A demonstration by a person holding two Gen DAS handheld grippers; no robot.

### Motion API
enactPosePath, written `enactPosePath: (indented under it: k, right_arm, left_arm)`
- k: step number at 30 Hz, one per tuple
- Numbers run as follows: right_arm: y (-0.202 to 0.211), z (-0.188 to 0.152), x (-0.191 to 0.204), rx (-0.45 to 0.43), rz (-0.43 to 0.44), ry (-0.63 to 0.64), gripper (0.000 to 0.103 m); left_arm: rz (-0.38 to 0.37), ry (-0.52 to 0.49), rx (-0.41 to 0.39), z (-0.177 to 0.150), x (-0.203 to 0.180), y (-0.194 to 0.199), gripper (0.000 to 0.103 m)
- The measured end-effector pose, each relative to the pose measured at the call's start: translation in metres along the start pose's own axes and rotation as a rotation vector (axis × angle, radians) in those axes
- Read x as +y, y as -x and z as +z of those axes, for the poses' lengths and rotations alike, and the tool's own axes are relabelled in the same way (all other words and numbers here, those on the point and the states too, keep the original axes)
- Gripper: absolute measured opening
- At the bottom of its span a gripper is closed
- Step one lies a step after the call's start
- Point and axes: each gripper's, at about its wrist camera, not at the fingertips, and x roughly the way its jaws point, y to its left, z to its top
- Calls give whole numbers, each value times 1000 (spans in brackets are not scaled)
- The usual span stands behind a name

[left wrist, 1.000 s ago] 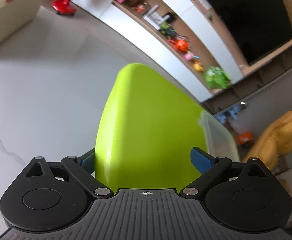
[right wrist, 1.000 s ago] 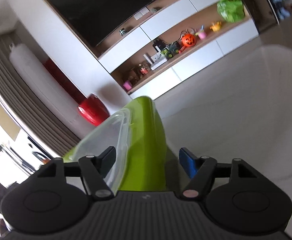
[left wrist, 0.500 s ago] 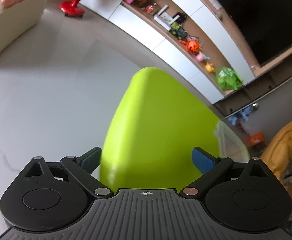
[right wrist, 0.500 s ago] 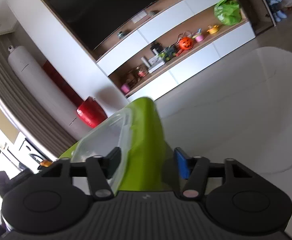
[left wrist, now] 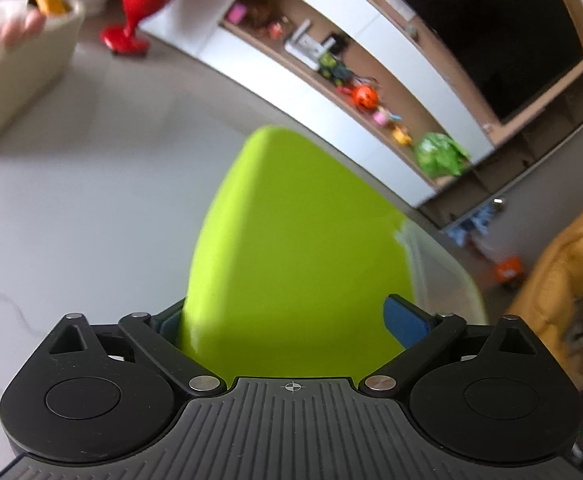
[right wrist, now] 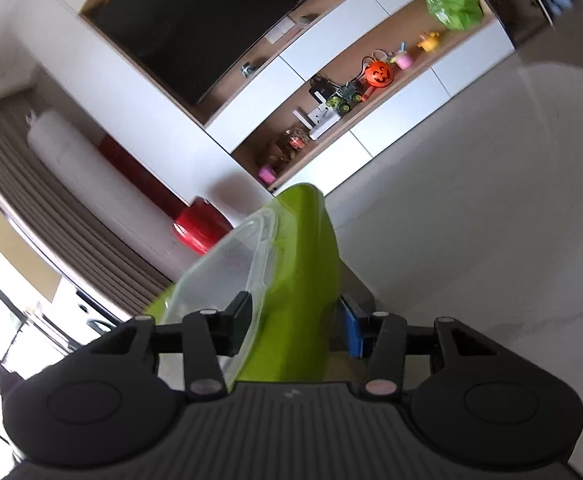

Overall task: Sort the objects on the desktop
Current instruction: 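Hold the lid edges with both grippers and move it over the bin, then lower the lime-green lid onto the bin rim with both grippers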

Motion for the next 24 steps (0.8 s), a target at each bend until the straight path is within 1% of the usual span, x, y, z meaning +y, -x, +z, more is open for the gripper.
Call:
enactPosePath:
  k: [1,2,6,9,12,14,17,20,24]
  right_arm:
    - [1,0,1,-1,-2,-3,50]
    - [3,0,1,-4,0,-5,50]
    - [6,-5,0,-20,7,10,49]
    - [7,-9,7,-55,-9,25,49]
    - [8,-6,10,-87,-4,-8,50]
    - [6,-4,5,-81,3,-38,50]
    - [7,-11,4,-83,13,-18,50]
    - [11,-12,10,-91,10,19,50]
    - [8,-11,10,-80,12,7,50]
  left_arm:
    - [34,-15,-12,2,-3,-1,85]
    - [57,-26,-20,4,-5,-3,84]
    - [45,32,-26,13,-1,-13,83]
    - [60,-1,-55,21,-16,-12,82]
    - [39,-41,-84,29,-26,-9,80]
    - [38,-25,-74,34,-26,-13,81]
    - [54,3,-33,32,-18,-21,85]
    - [14,65,-24,30,-7,-20,83]
    - [7,51,-10,27,-8,-14,85]
